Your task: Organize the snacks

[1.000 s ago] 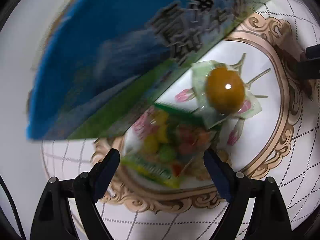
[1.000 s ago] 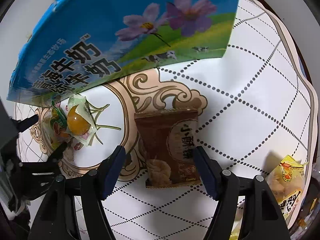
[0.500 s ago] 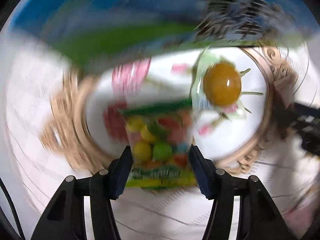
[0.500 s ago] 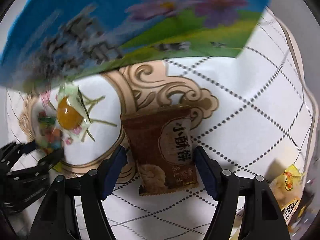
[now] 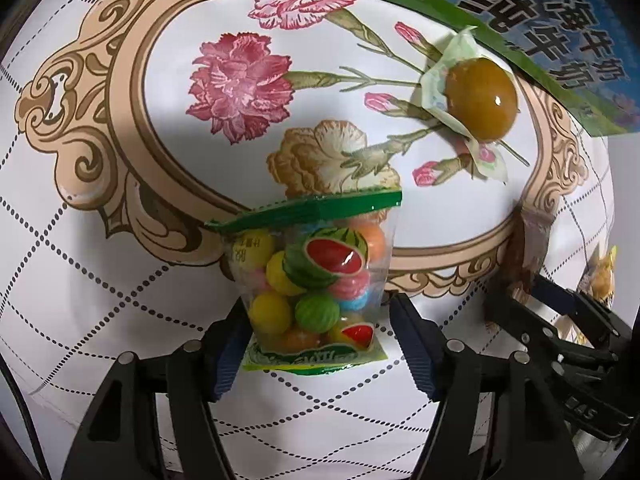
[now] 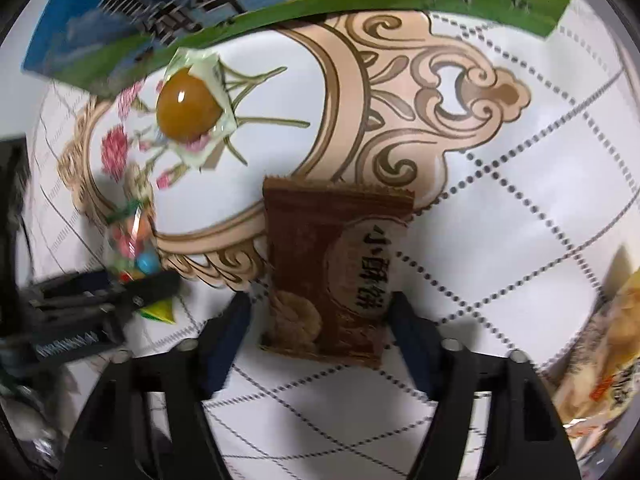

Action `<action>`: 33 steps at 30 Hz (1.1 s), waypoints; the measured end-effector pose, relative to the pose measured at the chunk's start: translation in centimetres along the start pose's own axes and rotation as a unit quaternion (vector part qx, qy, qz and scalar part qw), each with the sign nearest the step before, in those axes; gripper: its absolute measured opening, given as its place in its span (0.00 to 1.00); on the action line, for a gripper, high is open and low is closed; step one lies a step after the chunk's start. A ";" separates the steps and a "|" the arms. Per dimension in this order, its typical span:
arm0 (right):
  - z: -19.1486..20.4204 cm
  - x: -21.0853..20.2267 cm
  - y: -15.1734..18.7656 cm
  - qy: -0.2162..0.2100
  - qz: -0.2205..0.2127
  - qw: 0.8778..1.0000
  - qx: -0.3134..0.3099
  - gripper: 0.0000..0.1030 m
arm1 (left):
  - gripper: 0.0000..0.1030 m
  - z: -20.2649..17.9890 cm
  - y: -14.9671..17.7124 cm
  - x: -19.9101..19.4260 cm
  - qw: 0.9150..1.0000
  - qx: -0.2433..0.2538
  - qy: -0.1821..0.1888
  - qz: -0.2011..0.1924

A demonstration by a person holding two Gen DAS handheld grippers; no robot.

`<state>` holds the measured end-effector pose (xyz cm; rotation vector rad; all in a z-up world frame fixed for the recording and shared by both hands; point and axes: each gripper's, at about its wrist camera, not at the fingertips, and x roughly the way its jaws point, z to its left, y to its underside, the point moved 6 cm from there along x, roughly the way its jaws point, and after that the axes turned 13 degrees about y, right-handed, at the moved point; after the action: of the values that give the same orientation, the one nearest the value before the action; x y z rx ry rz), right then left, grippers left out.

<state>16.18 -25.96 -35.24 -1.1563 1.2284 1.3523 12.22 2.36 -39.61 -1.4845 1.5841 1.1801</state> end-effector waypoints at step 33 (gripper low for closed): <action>3.0 -13.9 -3.4 -0.043 -0.192 0.980 0.022 0.57 | 0.46 -14.2 -3.5 -12.8 0.983 0.086 0.056 -0.151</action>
<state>21.00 -23.41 -21.61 -1.2173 0.9104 1.0665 19.01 -5.57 -23.23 -1.6296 1.4292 0.7817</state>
